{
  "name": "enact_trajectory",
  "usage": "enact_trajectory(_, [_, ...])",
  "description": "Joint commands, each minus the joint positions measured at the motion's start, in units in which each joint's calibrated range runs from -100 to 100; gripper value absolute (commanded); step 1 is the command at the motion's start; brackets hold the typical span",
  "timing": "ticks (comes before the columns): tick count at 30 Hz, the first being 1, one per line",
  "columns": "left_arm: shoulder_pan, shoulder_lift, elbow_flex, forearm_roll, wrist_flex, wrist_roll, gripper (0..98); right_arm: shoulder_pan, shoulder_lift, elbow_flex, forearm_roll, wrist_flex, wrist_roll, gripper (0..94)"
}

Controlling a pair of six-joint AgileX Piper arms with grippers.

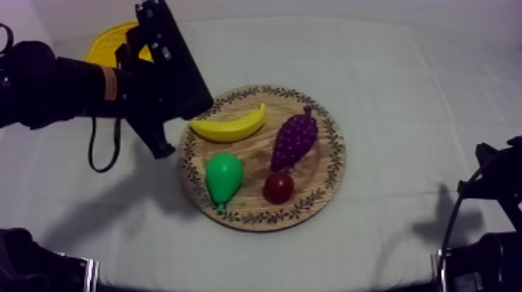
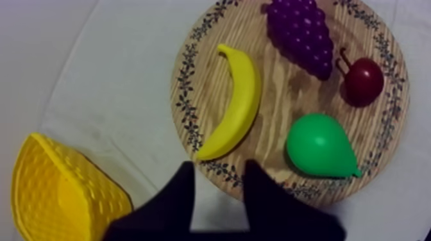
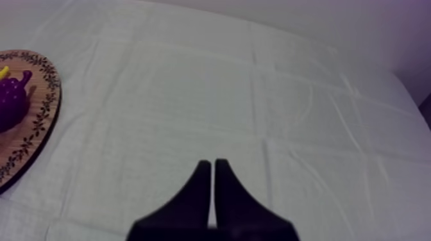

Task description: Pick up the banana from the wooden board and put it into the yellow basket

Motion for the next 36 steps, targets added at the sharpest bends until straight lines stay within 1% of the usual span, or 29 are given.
enact_trajectory(1, [-0.4,0.1,-0.1,-0.27,-0.2,2.8,58.4,0.0,0.0,0.0,0.0,0.0,0.0,0.3])
enact_trajectory(5, [-0.5,0.6,-0.5,-0.39,-0.8,4.1,64.0,0.0,0.0,0.0,0.0,0.0,0.0,0.3])
enact_trajectory(10, [-0.4,1.4,-1.0,-0.21,-1.0,3.9,66.8,0.0,0.0,0.0,0.0,0.0,0.0,0.3])
enact_trajectory(15, [-0.3,3.7,-1.5,-0.35,-2.0,3.1,66.3,0.0,0.0,0.0,0.0,0.0,0.0,0.3])
enact_trajectory(22, [-0.8,9.9,-1.3,-0.38,-6.2,2.2,65.0,0.0,0.0,0.0,0.0,0.0,0.0,0.3])
enact_trajectory(36, [1.1,21.0,-5.8,-0.28,-6.2,4.1,62.8,0.0,0.0,0.0,0.0,0.0,0.0,0.3])
